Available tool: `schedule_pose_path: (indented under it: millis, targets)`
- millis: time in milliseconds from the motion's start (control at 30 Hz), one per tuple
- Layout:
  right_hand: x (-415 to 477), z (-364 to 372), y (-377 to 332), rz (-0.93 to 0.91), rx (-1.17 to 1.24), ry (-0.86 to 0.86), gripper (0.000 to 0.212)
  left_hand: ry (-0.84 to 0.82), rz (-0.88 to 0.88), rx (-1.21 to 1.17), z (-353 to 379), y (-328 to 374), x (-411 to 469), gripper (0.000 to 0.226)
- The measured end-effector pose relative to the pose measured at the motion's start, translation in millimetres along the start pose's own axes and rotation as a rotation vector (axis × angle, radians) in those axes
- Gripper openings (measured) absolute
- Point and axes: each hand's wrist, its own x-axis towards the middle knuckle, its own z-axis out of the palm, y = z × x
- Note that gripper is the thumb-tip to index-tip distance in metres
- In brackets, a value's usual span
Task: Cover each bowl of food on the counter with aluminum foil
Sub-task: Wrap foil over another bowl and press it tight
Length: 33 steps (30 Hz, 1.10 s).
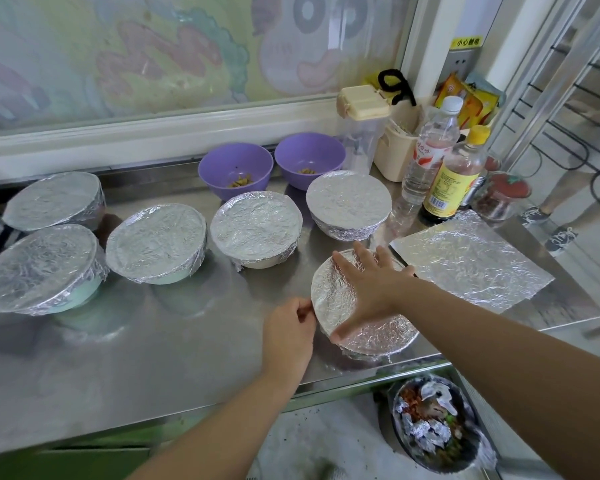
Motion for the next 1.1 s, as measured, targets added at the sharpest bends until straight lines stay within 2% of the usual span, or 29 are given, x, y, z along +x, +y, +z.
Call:
schedule_pose_path:
  millis: [167,267,333,500,567,633,700,967,1100]
  targets:
    - [0.2,5.6,0.4,0.091,0.091,0.012,0.153,-0.173,0.037,-0.065,-3.8,2.0,-0.9,0.039]
    - [1.5,19.4,3.7,0.218,0.240,0.040,0.162,-0.322,-0.061,-0.245,-5.4,12.2,15.9,0.046]
    - [0.0,21.2,6.4,0.238,0.268,0.064,0.167,-0.350,-0.161,-0.427,-5.5,16.2,23.4,0.042]
    - [-8.7,6.6,10.5,0.024,0.084,0.062,0.154,-0.335,-0.398,-0.586,-6.8,1.3,17.1,0.033]
    - [-8.2,6.3,10.8,-0.028,0.020,0.021,0.152,-0.395,-0.437,-0.637,-9.6,-4.5,11.2,0.038]
    - [-6.8,7.7,10.1,-0.030,-0.020,-0.004,0.150,-0.478,-0.433,-0.602,-11.6,-8.4,6.8,0.048]
    - [-5.8,7.7,8.7,-0.019,-0.028,-0.012,0.151,-0.526,-0.419,-0.558,-12.5,-10.7,4.8,0.047]
    - [-7.9,8.1,4.9,0.018,0.003,-0.011,0.152,-0.512,-0.452,-0.603,-7.1,-7.9,-3.1,0.042]
    - [-7.5,9.2,5.5,0.023,0.013,-0.001,0.152,-0.414,-0.452,-0.587,3.6,-4.7,-13.4,0.039]
